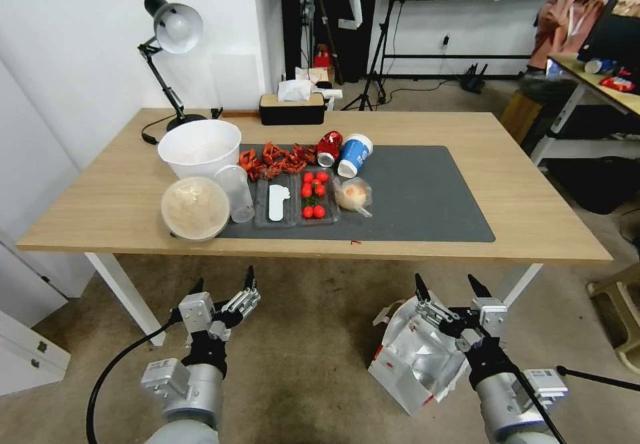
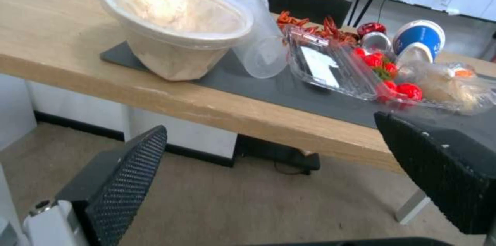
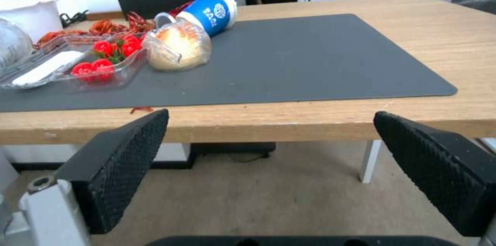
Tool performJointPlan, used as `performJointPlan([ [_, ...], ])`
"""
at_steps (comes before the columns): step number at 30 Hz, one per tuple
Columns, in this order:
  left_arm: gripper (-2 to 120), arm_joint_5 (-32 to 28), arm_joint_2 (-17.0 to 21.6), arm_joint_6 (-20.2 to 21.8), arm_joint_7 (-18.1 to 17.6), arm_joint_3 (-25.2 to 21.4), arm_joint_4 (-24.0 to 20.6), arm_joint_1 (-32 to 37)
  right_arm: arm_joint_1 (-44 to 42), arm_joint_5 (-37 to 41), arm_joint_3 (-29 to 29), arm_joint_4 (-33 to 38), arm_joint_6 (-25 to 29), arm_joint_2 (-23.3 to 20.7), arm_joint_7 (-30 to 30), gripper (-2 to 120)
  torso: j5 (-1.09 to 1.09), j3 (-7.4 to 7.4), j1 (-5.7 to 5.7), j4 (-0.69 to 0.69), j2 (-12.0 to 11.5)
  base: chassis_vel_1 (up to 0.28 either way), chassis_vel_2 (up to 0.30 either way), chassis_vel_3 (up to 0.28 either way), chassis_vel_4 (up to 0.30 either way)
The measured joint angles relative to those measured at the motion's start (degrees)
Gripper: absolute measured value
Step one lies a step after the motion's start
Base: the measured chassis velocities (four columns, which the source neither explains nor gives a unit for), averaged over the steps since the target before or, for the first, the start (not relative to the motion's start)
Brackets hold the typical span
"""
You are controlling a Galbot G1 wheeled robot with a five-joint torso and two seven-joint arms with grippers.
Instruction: Pick up the food delivery bag from the floor and place it on the table.
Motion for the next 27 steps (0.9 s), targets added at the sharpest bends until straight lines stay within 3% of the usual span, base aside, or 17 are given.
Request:
performJointPlan([
  [27, 100, -2.15, 0.70, 0.68, 0.41, -0.46, 0.74, -0.84, 0.98, 0.46, 0.23, -1.87, 0.41, -0.15, -0.21, 100, 0.00, -4.37, -3.48, 0.00, -7.86, 0.000, 0.000, 0.000, 0.000],
])
